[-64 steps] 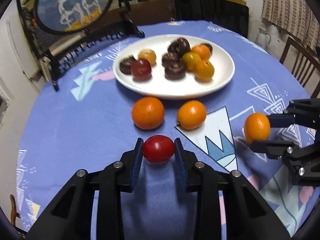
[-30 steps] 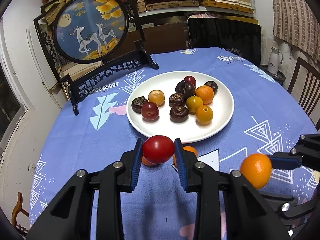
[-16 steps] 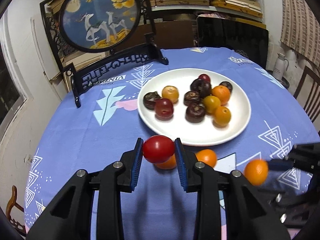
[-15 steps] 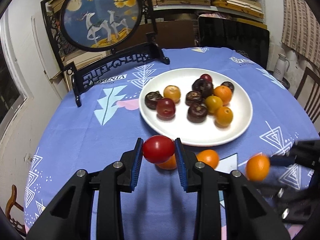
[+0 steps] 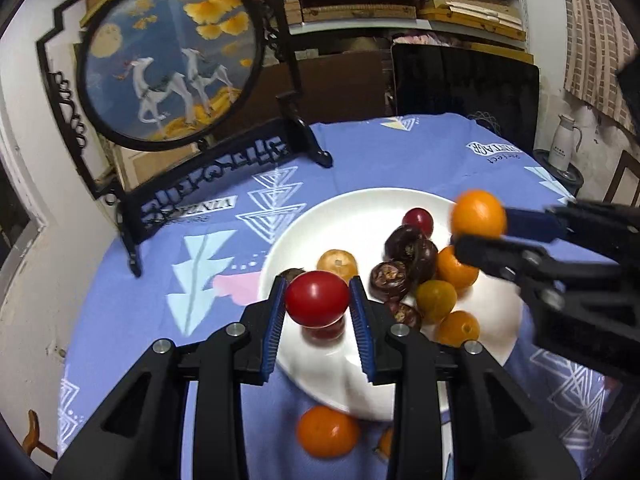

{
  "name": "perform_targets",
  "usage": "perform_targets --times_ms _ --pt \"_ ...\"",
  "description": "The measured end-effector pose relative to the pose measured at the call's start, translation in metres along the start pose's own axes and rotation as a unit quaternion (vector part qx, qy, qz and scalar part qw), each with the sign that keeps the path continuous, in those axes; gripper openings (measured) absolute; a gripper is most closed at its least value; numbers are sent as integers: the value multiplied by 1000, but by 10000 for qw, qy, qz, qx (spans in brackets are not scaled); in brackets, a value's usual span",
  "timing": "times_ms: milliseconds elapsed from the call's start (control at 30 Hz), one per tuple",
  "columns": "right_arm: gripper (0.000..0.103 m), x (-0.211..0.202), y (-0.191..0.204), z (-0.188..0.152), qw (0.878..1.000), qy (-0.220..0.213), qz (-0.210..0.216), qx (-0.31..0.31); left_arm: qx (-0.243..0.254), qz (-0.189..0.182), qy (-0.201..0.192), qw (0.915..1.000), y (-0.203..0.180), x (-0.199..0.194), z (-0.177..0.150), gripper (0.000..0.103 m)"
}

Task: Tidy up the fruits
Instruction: 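Carry the red plum with the left tool while the right tool carries the orange onto the plate, then grasp a tangerine with the right tool while the left tool grasps an orange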

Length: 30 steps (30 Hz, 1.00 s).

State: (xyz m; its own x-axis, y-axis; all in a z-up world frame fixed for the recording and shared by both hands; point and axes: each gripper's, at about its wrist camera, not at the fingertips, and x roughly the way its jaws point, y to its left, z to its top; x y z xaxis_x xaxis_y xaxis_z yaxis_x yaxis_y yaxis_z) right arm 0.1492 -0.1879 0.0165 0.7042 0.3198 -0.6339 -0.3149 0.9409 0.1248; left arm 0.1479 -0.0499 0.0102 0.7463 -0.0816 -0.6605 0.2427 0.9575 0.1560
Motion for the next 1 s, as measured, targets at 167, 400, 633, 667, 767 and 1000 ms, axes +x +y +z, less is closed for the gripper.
perform_targets --times_ms 167,400,633,667,767,1000 --pt "37 27 -13 8 9996 126 -84 241 86 226 139 9996 -12 35 18 31" --pt "49 42 -21 18 9991 211 -164 327 30 520 207 9984 -13 61 21 65" --pt "55 27 -19 19 9994 6 -174 304 26 646 106 9979 -8 54 18 69" --pt "56 25 -19 16 9993 12 -199 302 24 654 105 9978 -7 52 16 69" --pt "58 14 -18 8 9993 40 -207 317 -12 639 115 9979 -2 45 10 69" --pt "67 -29 2 -42 9997 135 88 176 -120 585 -41 9982 21 5 -15 73"
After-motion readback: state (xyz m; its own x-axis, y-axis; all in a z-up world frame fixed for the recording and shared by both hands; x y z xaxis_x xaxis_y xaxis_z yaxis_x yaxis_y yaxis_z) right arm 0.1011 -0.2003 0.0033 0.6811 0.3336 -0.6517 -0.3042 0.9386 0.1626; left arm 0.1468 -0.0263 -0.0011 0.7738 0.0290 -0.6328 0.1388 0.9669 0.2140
